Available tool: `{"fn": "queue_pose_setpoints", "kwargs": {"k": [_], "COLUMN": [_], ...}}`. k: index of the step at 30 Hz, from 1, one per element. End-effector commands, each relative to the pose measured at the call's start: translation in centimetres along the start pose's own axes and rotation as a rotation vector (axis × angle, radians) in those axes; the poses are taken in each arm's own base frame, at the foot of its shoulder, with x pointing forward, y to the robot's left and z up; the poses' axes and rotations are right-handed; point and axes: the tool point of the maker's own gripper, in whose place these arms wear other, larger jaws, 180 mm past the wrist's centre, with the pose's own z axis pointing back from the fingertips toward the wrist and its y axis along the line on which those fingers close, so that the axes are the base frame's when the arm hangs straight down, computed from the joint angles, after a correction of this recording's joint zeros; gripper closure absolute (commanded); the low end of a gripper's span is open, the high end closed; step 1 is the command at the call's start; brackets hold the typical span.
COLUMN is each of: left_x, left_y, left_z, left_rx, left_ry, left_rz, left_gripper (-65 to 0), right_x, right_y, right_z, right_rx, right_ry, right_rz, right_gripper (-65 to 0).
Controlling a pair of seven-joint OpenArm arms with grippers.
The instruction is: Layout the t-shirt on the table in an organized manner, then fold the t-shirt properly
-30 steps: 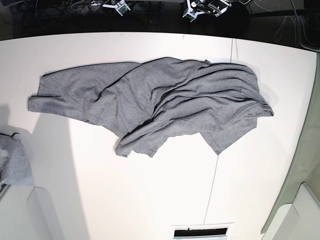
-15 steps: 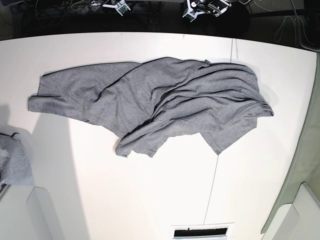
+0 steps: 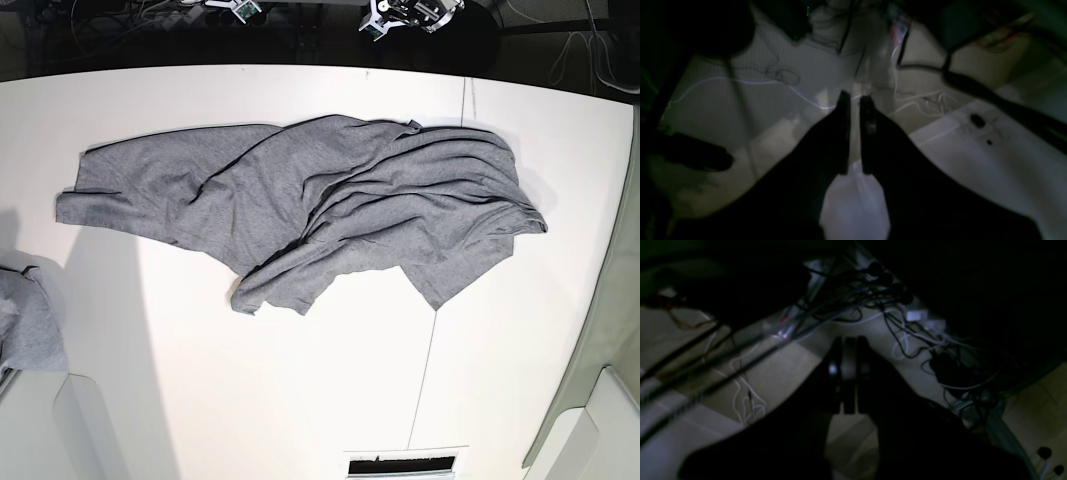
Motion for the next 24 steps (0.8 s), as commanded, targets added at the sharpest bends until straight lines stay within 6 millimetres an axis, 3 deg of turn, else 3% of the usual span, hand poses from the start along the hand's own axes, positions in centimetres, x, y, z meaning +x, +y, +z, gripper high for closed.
{"fn": "queue_pose_setpoints", "kwargs": {"k": [1,7,11,14,16,20,24], "left_x": [-0.7,-0.5,0.3,0.2,0.0,-0.2,-0.7], "left_y": [-0.5,-0.5,-0.4,0.9,2.3,4.0,6.1], "left_z": [0.1,2.1,4.6,6.7,8.3,12.2,16.9], "left_rx": [-0.015,-0.011,-0.062,-0.048,-0.01,0.029,0.068], "left_ry": [-0.006,-0.158,-0.279,-0.36,-0.412,-0.521,-0.634], "left_rz": [-0.009,0.071,0.148,0.208,0.26,0.319,0.381], "left_gripper": [-5.9,-6.0,-6.1,-6.1,-8.2,-18.7,-19.7], "right_x": [-0.5,-1.9,-2.4,-2.3,-2.2,-1.6,0.0], "right_y": [0.4,0.9,0.9,0.8,0.6,0.2,0.0], "right_z": [0.2,1.8,3.4,4.8,6.1,9.1,12.6], "right_rx": [0.005,0.002,-0.002,-0.004,-0.003,0.0,0.009], "right_ry": [-0.01,-0.066,-0.114,-0.161,-0.196,-0.273,-0.358], "right_rz": [0.002,0.018,0.034,0.005,-0.02,-0.01,0.049], "right_gripper": [0.0,0.0,0.0,0.0,0.0,0.0,0.0]}}
